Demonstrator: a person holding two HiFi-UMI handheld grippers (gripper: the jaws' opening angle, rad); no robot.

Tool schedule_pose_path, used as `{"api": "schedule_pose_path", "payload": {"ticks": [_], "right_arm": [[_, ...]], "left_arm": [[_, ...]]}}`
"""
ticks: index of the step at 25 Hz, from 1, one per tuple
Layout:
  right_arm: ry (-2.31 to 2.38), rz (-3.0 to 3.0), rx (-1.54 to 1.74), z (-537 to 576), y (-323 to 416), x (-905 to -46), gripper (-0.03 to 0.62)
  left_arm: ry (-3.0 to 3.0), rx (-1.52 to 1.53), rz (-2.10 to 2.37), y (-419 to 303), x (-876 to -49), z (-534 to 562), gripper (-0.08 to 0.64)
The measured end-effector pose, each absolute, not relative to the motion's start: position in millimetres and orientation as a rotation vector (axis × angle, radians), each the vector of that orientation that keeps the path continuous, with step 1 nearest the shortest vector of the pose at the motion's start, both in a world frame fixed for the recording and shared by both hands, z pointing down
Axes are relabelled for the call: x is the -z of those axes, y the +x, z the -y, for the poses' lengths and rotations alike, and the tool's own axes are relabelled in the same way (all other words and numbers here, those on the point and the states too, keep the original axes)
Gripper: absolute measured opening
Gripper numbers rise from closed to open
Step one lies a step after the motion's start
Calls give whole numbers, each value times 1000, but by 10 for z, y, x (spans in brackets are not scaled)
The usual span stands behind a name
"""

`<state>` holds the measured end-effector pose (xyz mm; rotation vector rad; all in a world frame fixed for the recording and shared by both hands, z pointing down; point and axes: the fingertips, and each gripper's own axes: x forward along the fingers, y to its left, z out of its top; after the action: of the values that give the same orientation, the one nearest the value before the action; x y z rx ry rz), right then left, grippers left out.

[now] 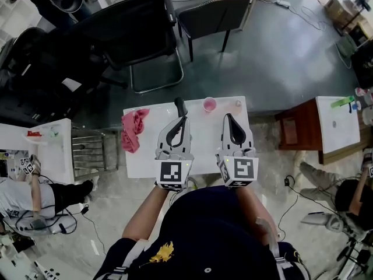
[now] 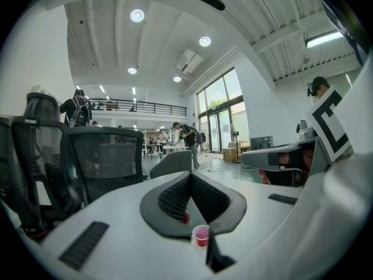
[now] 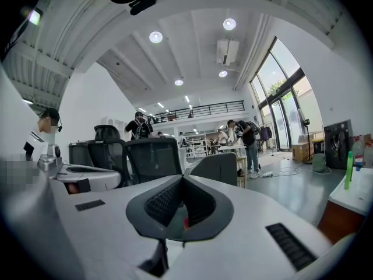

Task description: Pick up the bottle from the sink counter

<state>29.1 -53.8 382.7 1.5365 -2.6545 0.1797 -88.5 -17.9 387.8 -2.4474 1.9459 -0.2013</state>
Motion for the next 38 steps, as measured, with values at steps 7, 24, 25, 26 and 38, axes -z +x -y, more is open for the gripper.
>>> {"api": "schedule_pose_path", "payload": {"ticks": [7,24,25,26,38], "right_arm": [[1560,2618,-193,736,358,-3996,26],[1631,2453,-274,1188,676,-4595,26],[1632,2443,-277,1214,684,-4636,26],[1632,2434,-280,1240,692,-4678,26],[1609,2332,-293,1502,787,-5198,38]], "left_arm": [[-2492,210,-1976,-878,-4148,422,15],[-2609,322,-1964,-738,-4627,842,15],[-2623,349,-1946,-707,-4672,865,15],[-2633,373,-1930,-677,-4715,890,15],[-2706,433,-1999,-669,-5211,1142,15]]}}
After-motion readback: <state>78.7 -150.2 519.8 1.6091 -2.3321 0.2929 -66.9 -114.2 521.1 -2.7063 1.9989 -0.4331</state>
